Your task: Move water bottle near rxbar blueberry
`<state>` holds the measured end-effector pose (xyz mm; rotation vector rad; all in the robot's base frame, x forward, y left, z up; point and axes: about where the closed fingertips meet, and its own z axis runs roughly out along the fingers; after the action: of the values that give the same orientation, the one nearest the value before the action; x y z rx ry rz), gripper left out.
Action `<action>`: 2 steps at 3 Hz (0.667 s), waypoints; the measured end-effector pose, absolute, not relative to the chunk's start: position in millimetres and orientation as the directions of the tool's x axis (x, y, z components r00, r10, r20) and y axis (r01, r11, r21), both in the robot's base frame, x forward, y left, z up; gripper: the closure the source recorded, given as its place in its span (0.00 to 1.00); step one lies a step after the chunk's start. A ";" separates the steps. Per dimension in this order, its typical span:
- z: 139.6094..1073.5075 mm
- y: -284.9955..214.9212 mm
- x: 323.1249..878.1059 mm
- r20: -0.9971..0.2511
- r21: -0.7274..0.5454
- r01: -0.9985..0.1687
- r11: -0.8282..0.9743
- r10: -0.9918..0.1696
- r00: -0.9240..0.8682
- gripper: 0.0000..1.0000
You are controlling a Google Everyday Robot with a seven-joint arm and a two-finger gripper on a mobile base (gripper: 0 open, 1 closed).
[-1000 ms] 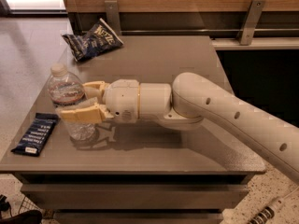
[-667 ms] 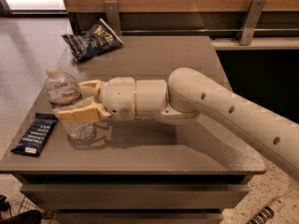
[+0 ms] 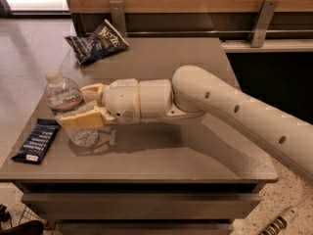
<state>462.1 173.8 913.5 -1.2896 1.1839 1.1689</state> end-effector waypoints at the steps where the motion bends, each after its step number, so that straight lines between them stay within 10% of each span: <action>1: 909.3 173.0 464.1 -0.998 -0.034 -0.998 -0.043 -0.044 0.036 1.00; 2: 909.8 174.8 462.7 -0.998 -0.034 -0.998 -0.048 -0.044 0.037 0.83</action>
Offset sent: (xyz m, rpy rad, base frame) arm 0.0018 -0.0007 -0.0038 -0.0024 0.0201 0.0106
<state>462.7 174.8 909.8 -1.2935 1.1932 1.1956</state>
